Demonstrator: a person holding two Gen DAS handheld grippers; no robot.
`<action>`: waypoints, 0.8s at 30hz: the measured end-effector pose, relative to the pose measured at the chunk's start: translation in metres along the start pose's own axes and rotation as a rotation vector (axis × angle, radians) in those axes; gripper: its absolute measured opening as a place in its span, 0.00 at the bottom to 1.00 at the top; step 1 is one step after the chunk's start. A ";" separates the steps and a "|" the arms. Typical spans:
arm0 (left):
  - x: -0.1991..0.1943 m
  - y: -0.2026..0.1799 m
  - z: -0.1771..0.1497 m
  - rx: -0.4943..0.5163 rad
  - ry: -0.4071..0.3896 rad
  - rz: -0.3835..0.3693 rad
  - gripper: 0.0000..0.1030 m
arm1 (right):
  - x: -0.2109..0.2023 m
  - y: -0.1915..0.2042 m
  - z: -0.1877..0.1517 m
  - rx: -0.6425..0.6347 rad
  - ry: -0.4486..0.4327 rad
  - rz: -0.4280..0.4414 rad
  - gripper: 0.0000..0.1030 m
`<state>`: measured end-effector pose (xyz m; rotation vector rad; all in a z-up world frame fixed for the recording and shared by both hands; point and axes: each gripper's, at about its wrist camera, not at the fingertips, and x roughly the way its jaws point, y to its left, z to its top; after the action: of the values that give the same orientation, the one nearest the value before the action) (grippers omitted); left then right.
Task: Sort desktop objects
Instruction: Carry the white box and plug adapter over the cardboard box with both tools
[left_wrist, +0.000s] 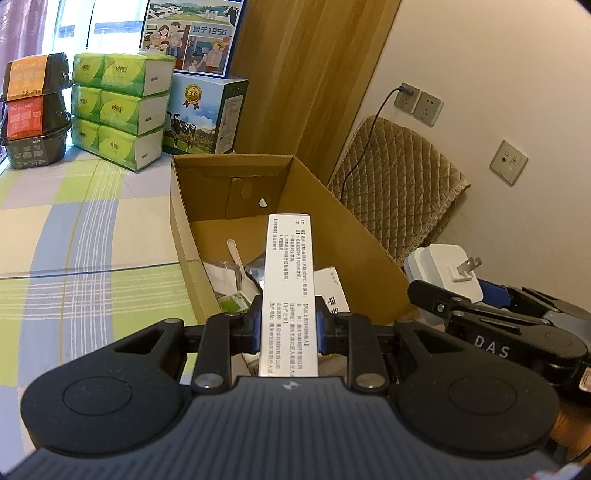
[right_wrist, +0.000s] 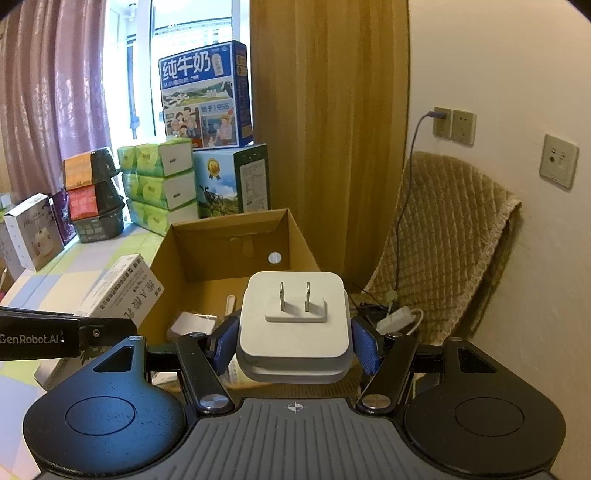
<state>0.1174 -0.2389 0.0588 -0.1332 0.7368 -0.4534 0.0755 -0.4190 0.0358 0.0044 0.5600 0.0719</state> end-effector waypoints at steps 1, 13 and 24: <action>0.002 0.000 0.001 -0.002 -0.001 0.001 0.21 | 0.003 0.001 0.002 -0.004 0.001 0.003 0.60; 0.018 -0.002 0.018 0.000 -0.002 0.002 0.21 | 0.024 0.000 0.019 -0.013 0.001 0.022 0.60; 0.035 0.004 0.030 -0.020 0.006 0.006 0.21 | 0.044 -0.001 0.029 -0.029 0.009 0.028 0.60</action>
<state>0.1618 -0.2524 0.0580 -0.1485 0.7479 -0.4410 0.1278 -0.4162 0.0369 -0.0168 0.5679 0.1073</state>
